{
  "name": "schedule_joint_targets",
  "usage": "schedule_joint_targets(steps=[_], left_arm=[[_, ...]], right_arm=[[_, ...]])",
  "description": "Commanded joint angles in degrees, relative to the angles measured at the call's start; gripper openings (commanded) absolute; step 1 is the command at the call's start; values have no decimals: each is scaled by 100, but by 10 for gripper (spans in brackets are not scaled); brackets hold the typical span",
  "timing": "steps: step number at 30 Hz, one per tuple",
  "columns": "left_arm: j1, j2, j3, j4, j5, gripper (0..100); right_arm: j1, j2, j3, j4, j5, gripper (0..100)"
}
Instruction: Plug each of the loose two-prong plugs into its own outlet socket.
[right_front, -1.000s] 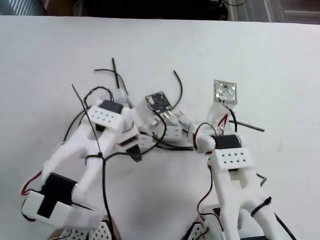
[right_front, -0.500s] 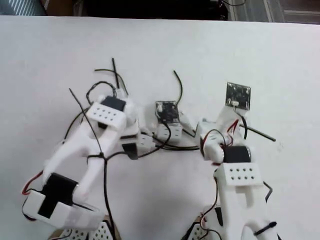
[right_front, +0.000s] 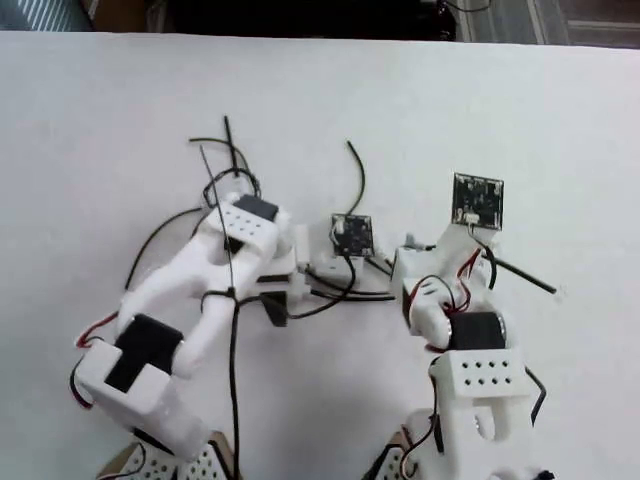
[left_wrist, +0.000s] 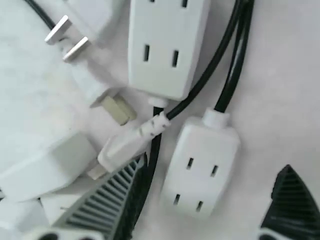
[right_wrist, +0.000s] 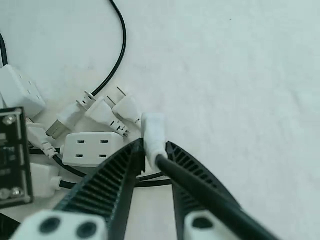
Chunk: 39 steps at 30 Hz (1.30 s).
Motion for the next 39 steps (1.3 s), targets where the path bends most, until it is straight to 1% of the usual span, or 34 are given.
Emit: schedule_joint_targets(steps=[1, 5, 8, 10, 13, 16, 20, 24, 28, 35, 39], left_arm=[[92, -13, -211, 53, 0, 302], [110, -48, 88, 53, 0, 142], [127, -66, 185, 105, 18, 59], [127, -75, 176, 290, 308, 23], [127, -418, 237, 633, 949, 24], [119, -1086, 246, 1081, 1371, 24], [136, -2202, 686, 1116, 1749, 24], [92, -3160, 1319, 791, 2154, 24], [84, -3697, 1952, 440, 2549, 24], [101, -3829, 2673, -501, 3411, 23], [110, -3820, 2901, -747, 3745, 23]], right_arm=[[22, -119, -44, 4, 44, 18], [31, -127, -44, 4, 44, 18], [48, -127, -44, 4, 44, 18], [57, -127, -44, 4, 44, 18], [57, -127, -44, 4, 44, 18], [57, -127, -44, 4, 44, 18], [57, -127, -44, 4, 44, 18], [66, -127, -44, 4, 44, 18], [66, -127, -44, 4, 44, 18], [48, -127, -44, 4, 44, 18], [22, -110, -44, 13, 44, 18]])
